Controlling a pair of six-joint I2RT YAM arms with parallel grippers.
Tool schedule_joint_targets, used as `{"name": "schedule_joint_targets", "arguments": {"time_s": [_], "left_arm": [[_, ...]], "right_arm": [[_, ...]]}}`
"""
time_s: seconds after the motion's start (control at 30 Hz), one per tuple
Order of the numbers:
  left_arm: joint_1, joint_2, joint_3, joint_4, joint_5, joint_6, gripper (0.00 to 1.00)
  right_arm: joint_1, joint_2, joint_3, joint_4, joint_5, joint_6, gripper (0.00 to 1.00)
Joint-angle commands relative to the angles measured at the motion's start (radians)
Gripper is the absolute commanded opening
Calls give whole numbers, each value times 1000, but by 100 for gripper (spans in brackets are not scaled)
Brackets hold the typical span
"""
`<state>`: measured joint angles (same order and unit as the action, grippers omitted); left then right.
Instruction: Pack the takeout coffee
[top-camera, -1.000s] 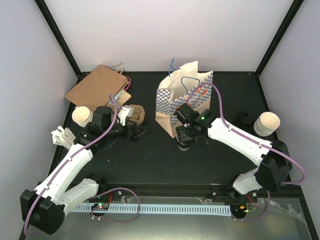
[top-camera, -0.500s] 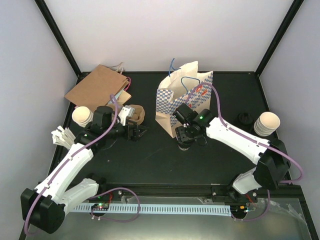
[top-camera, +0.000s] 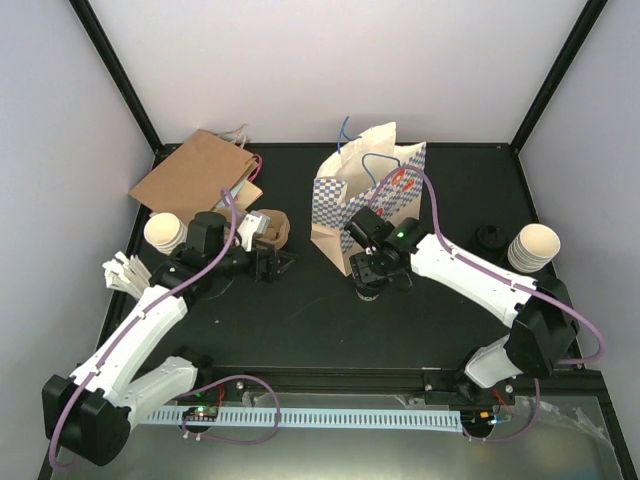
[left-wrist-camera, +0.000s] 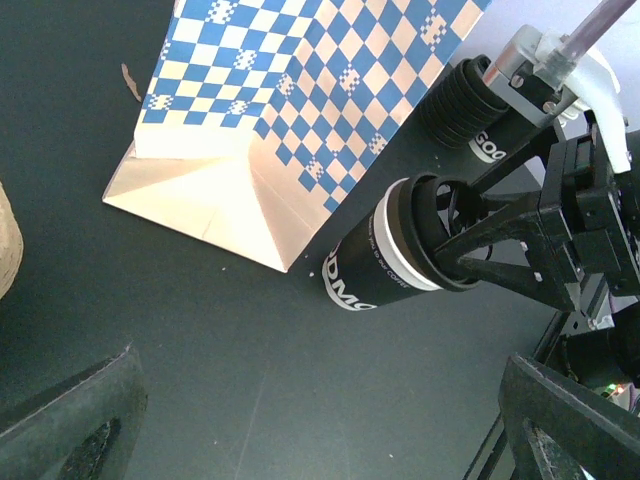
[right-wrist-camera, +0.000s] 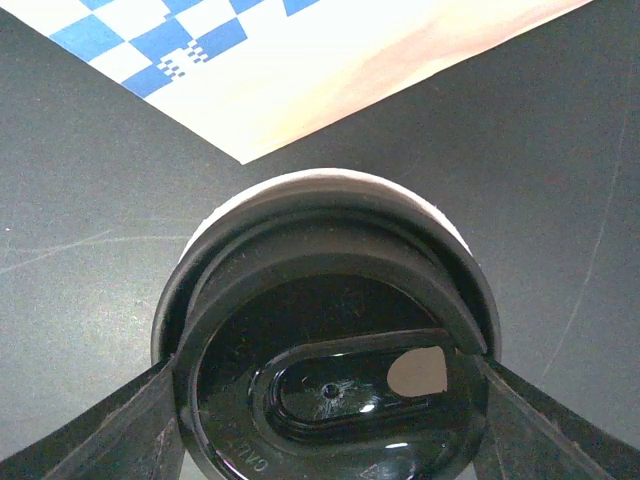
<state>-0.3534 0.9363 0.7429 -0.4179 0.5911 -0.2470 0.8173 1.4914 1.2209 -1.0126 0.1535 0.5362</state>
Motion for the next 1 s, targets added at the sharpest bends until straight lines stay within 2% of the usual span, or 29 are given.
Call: {"name": "schedule_joint_targets", "arguments": {"time_s": [0.0, 0.33, 0.97], "left_arm": [[2, 11, 24, 9, 32, 1, 99], [-4, 43, 24, 28, 76, -39, 99], [-19, 43, 27, 24, 75, -49, 99]], "right_arm": [[-4, 26, 12, 21, -15, -18, 71], [-5, 68, 46, -22, -4, -108, 71], [-4, 60, 129, -77, 34, -119, 71]]}}
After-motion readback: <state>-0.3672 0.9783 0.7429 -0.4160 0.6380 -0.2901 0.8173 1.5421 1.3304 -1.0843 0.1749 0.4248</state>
